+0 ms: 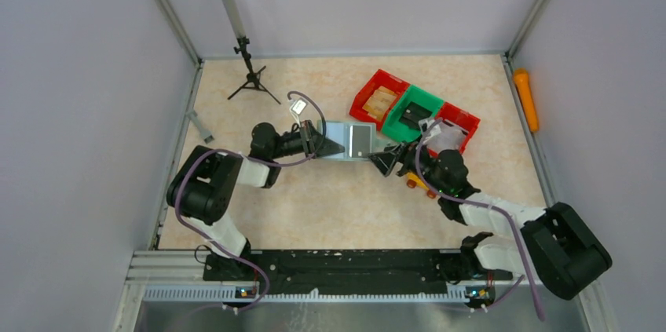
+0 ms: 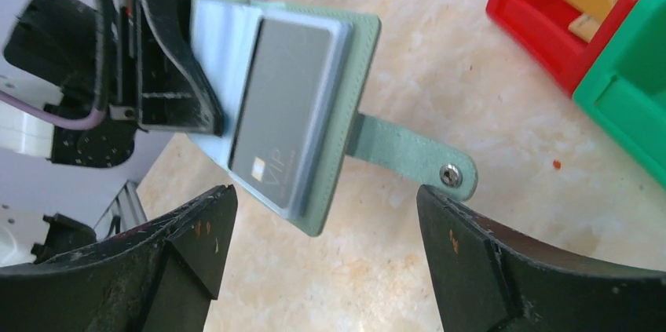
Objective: Take the credit cards out of the card holder
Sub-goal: Remove the credit card from the card holder.
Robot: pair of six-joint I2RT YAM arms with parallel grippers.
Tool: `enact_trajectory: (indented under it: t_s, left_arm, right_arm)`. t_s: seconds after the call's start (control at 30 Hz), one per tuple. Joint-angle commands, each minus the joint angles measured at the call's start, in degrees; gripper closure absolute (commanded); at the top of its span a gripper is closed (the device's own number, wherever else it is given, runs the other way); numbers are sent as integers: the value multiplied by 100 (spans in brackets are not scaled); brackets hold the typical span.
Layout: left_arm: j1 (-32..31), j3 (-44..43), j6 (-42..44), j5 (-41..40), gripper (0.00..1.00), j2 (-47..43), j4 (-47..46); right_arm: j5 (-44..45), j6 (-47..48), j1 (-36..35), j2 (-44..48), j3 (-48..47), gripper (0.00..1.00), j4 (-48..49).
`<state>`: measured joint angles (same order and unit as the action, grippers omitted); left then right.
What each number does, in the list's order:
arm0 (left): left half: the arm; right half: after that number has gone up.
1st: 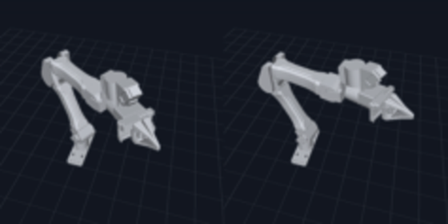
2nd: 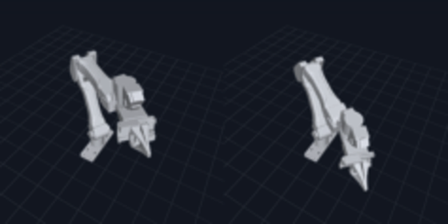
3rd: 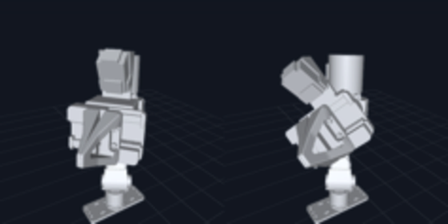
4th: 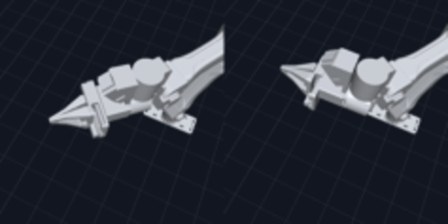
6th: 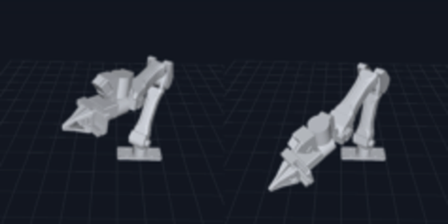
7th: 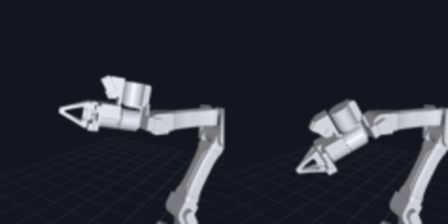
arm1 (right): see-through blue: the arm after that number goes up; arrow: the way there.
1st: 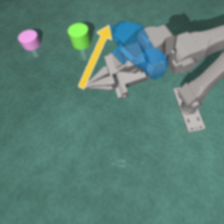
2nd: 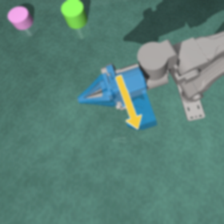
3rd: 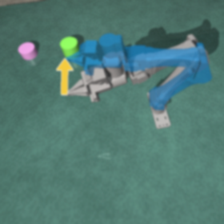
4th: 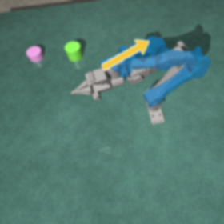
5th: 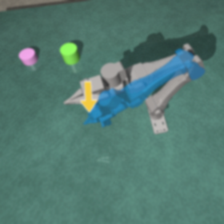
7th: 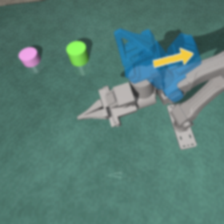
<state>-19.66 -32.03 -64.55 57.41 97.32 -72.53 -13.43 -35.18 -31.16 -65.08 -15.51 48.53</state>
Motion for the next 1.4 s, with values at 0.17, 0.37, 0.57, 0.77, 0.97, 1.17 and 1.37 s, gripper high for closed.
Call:
enact_trajectory:
  t_s: [0.17,0.37,0.57,0.77,0.97,1.17,1.37]
  left_arm:
    - [-15,40,77,-32,100,-244,-478]
    - [-24,-9,-76,36,100,-120,-642]
    - [-69,-69,-251,103,100,23,-858]
    - [-108,-97,-238,119,100,56,-836]
    - [-105,-110,-202,115,100,48,-767]
    - [-123,-111,-147,115,100,33,-684]
    - [-143,-119,-119,119,100,9,-675]
  right_arm:
    - [-874,-91,43,-616,-302,28,577]
    - [-848,-140,74,-566,-252,32,659]
    - [-865,-296,179,-294,69,58,1244]
    - [-959,-359,206,-266,116,63,1382]
    - [-1054,-423,228,-277,141,73,1495]
    - [-1229,-468,232,-369,109,68,1621]
    - [-1794,-658,228,-794,-36,67,2014]
